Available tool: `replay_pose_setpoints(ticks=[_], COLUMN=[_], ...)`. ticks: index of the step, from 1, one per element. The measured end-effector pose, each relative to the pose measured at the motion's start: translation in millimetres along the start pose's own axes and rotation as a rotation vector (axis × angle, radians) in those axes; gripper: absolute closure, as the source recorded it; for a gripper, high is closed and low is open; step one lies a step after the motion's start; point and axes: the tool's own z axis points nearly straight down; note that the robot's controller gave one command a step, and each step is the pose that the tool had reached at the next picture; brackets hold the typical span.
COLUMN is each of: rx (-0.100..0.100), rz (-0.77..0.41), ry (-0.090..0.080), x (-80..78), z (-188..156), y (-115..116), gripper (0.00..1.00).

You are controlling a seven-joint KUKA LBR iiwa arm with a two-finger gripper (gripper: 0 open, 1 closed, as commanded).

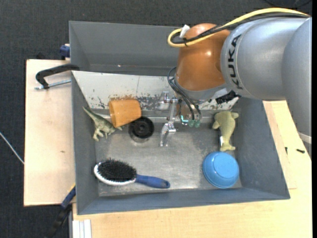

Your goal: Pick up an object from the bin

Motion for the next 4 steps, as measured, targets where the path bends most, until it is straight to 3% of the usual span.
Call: replay_pose_setpoints(ticks=[1,2,3,4], rx=[0.000,-0.008,-0.008,-0.004], rz=[-0.227,0.153,0.154,0.119], ry=[-0.025,-0.030,-0.039,-0.023], x=[-0.7,-5.4,-7.3,2.1], z=[51.8,66.8,65.7,-88.1], y=[12.4,-3.0,-4.0,14.6], gripper=[0.00,0.00,1.00,1.00])
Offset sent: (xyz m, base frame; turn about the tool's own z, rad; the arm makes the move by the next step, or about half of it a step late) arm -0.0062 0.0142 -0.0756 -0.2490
